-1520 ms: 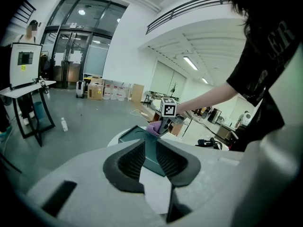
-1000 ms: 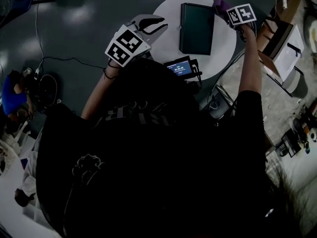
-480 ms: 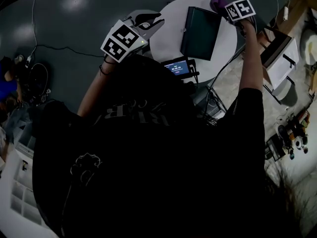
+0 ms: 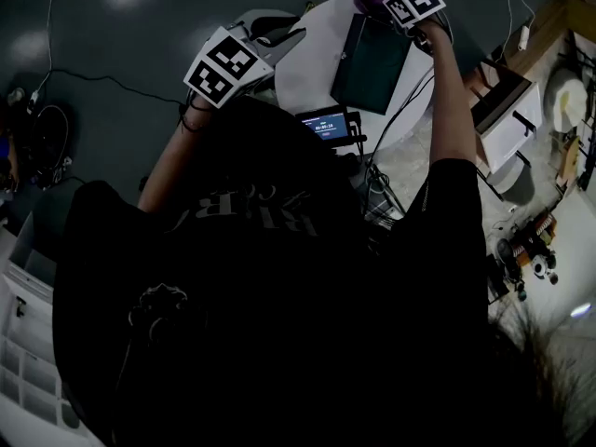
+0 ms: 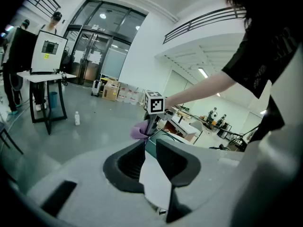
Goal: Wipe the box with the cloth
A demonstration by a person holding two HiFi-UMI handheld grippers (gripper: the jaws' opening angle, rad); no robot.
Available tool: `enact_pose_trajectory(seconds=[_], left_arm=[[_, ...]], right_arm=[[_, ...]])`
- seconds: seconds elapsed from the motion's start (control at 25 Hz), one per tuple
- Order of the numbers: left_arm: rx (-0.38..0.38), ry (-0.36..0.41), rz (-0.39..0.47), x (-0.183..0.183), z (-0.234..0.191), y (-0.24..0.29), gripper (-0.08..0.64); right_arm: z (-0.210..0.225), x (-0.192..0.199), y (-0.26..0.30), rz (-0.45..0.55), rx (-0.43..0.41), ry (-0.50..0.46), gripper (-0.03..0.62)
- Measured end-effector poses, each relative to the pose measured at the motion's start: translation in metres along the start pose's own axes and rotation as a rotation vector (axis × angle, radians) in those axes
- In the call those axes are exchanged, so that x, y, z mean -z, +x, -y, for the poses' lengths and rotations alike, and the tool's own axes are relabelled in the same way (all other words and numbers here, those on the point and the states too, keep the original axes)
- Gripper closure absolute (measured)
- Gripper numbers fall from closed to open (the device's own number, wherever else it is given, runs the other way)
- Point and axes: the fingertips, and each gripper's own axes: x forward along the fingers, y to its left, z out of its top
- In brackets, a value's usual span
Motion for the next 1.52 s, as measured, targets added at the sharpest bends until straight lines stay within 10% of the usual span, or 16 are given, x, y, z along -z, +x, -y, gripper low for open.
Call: enact_pose_trajectory(seconds=[0.76,1.52], left_arm=[[-0.089,-0.048,0.078,0.007,-0.016,-0.032,0.494],[-0.063,0.004,0.097,0.006,0.075,-0.035,0.494]], right_arm=[[-0.058,-0.043,0.026,-0.067,0.007,-0.149,0.486],[-0.197,0.073,0.031,-0.014,-0.112,-0.100,0.486]])
